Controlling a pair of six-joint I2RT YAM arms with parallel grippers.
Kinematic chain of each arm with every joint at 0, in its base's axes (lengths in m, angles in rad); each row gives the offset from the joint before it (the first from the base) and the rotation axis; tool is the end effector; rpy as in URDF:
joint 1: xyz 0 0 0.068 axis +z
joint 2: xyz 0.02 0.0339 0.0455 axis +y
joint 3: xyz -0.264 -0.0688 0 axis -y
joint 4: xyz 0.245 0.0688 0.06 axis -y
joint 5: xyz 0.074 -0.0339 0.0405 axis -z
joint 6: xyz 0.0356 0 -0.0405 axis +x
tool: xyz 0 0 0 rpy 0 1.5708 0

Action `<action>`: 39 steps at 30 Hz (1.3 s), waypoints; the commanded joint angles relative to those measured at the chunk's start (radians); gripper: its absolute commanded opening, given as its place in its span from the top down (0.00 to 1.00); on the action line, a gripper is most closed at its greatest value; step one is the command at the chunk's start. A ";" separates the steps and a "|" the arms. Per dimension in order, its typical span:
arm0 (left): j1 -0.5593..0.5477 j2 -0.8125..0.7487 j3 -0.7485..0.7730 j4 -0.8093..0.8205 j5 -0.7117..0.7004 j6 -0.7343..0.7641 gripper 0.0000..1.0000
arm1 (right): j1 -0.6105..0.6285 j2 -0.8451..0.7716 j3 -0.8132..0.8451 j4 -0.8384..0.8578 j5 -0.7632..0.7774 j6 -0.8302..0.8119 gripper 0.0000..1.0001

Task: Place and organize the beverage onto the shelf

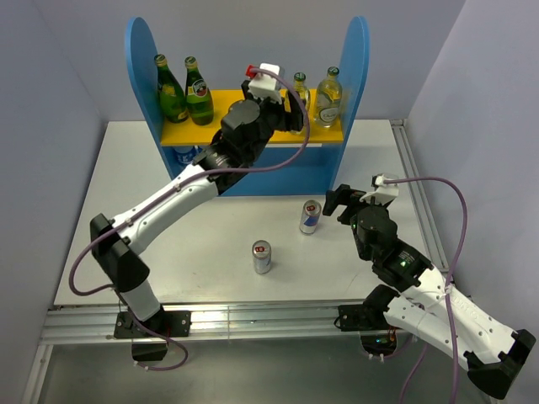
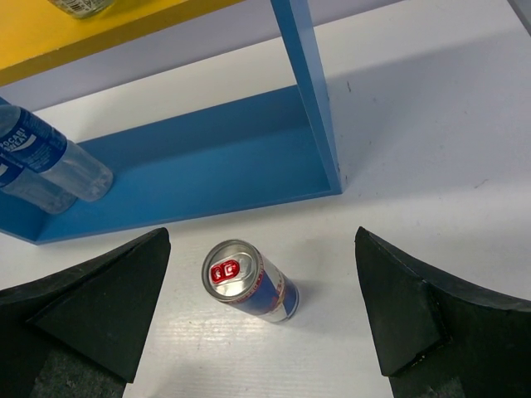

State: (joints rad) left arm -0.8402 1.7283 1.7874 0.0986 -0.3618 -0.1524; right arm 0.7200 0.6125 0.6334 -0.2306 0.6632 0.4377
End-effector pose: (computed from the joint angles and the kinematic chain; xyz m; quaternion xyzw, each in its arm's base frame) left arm 0.2819 -0.2958 0.4654 0.0865 0.6474 -0.2536 0.7135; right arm 0.1253 0.0808 0.3091 0.0994 0.7564 0.1137 0.6364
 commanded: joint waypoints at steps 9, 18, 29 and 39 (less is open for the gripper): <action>-0.291 -0.550 -0.624 -0.147 -0.248 -0.134 0.21 | 0.001 -0.002 -0.003 0.025 0.019 0.007 0.01; -0.523 -0.846 -1.017 -0.277 -0.344 -0.472 0.21 | 0.001 0.043 0.002 0.050 0.009 0.010 0.01; -0.718 -0.601 -1.132 -0.194 -0.571 -0.651 0.22 | 0.001 0.036 0.000 0.024 0.035 0.013 0.01; -0.714 -0.336 -1.165 -0.030 -0.660 -0.659 0.20 | 0.001 0.010 -0.006 0.017 0.038 0.016 0.01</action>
State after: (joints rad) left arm -1.5635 1.3365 0.6247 -0.0387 -0.9615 -0.8070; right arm 0.7200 0.6426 0.6331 -0.2272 0.6704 0.4389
